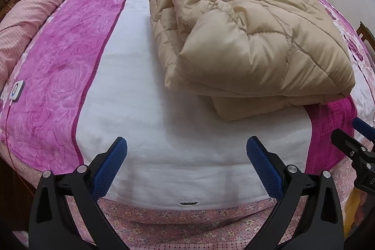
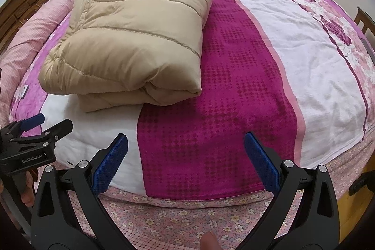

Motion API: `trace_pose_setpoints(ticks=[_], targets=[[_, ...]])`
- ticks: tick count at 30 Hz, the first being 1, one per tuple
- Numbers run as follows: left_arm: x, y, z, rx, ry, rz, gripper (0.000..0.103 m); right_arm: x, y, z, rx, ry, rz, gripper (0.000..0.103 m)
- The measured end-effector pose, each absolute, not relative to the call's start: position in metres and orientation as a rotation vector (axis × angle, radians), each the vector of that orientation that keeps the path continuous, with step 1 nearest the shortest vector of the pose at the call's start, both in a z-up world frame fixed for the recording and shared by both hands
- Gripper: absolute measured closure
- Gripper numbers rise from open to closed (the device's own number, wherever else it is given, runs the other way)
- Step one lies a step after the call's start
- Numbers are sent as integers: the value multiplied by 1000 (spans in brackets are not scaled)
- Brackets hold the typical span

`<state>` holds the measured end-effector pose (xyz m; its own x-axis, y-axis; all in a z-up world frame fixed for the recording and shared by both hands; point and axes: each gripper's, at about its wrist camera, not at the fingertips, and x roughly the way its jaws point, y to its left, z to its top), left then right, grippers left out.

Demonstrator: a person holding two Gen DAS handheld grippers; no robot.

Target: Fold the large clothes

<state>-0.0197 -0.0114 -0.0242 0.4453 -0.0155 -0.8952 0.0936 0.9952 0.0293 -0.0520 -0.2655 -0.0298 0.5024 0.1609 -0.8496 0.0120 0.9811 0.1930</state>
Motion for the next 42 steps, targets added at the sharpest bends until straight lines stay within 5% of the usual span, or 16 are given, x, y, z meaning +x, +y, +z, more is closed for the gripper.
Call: trace_pose_setpoints(ticks=[42], targets=[[-21, -4, -27, 50, 1136, -81, 6, -50, -257, -31, 196, 1044, 125, 4]])
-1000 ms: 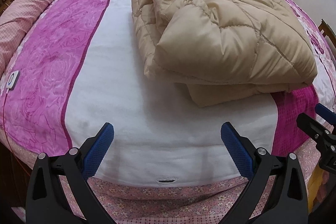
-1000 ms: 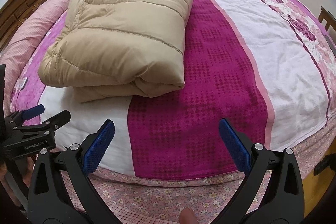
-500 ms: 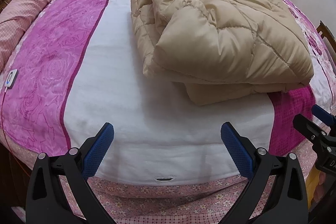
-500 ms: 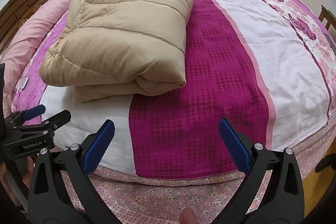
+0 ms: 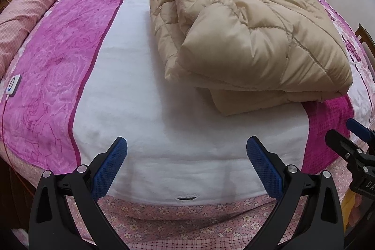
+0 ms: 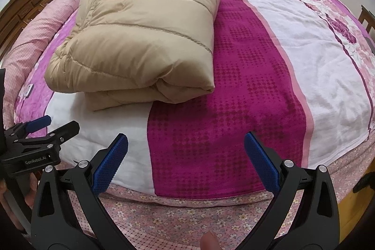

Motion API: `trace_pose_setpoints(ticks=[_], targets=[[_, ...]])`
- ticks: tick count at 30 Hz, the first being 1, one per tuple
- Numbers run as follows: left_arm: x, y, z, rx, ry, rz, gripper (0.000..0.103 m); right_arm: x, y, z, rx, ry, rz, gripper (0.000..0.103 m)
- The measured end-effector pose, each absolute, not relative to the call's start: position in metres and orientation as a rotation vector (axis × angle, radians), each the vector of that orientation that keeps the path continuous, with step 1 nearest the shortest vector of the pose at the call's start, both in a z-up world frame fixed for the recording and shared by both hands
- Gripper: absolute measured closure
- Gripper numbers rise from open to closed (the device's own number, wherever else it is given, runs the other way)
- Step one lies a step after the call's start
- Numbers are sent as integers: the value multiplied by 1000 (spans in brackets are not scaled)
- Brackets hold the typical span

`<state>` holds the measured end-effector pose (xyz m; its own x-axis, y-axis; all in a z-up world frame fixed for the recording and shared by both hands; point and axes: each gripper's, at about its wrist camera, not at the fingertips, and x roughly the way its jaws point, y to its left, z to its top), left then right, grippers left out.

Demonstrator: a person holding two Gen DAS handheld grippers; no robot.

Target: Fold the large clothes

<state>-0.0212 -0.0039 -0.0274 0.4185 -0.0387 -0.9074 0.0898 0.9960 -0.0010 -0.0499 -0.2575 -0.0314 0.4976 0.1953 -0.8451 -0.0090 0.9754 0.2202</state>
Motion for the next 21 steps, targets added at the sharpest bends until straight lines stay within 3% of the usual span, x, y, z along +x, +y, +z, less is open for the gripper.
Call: trace_pose_setpoints(ticks=[21], targets=[[-13, 15, -29, 55, 1146, -31, 6, -50, -270, -31, 195, 1037, 100, 4]])
